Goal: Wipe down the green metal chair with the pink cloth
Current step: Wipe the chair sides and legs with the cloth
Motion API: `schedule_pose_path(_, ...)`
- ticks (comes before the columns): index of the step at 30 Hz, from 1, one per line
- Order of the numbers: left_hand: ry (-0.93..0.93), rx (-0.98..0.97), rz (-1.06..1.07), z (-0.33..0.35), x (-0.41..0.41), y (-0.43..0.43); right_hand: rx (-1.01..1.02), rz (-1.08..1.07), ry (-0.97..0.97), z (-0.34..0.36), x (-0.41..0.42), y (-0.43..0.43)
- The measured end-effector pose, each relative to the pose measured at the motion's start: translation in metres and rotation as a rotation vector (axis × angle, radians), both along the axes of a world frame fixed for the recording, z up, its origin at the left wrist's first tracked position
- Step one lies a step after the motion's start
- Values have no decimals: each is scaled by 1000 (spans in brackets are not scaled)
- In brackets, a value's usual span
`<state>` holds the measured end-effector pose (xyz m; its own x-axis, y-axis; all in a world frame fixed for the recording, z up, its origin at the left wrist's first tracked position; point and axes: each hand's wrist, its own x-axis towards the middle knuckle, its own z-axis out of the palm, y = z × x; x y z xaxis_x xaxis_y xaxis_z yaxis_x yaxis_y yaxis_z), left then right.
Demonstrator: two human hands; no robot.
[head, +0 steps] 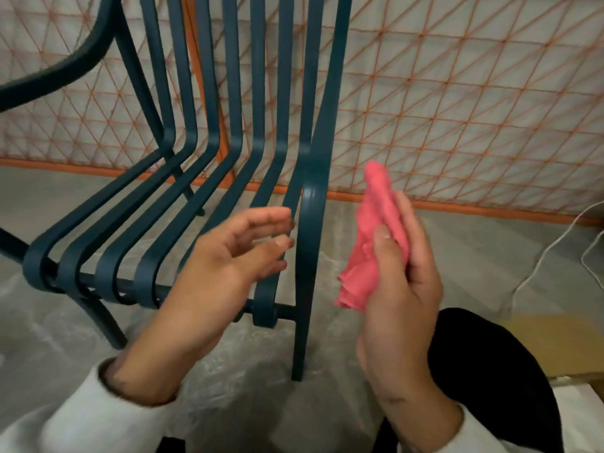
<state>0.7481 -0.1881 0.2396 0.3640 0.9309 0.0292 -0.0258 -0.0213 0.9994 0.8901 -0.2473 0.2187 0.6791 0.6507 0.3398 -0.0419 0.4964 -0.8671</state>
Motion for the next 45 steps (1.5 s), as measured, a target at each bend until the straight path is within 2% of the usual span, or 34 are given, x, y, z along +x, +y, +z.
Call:
schedule_pose_path(4, 0, 19, -18, -11, 9, 2, -96, 130, -163, -14, -29, 11)
schedule_pose_path(7, 45, 73, 20, -19, 9, 5, -146, 90, -122, -47, -41, 3)
schedule_pose_path(10, 48, 73, 18, -21, 8, 8, -225, 184, -92, -65, -38, -9)
schedule_pose_path(15, 67, 114, -14, -19, 8, 10, -146, 101, -106, -48, -41, 3)
schedule_pose_path(19, 117, 162, -64, -6, 7, 16, -84, 49, -432, -7, -20, 43)
schedule_pose_path(22, 48, 117, -67, 12, 12, 29, -149, 87, -472, 18, 0, 65)
schedule_pose_path(24, -27, 22, -60, 21, 14, 39, -168, 16, -694, 20, 3, 59)
schedule_pose_path(27, -193, -251, -53, 26, 14, 52, -113, -58, -1047, -1, 3, 33)
schedule_pose_path(30, -213, -429, -80, 26, 10, 58, -73, -17, -1227, -26, 6, 10)
schedule_pose_path(32, -129, -428, -99, 26, 8, 59, -43, 7, -1200, -24, 9, 10)
schedule_pose_path(35, -90, -350, -143, 27, 12, 58, -5, 54, -1038, 1, 12, 32)
schedule_pose_path(40, -72, -172, -25, 30, 23, 50, -190, 149, -644, 30, 29, 81)
schedule_pose_path(45, -40, -66, -100, 26, 20, 46, -18, 106, -623, -10, 3, 34)
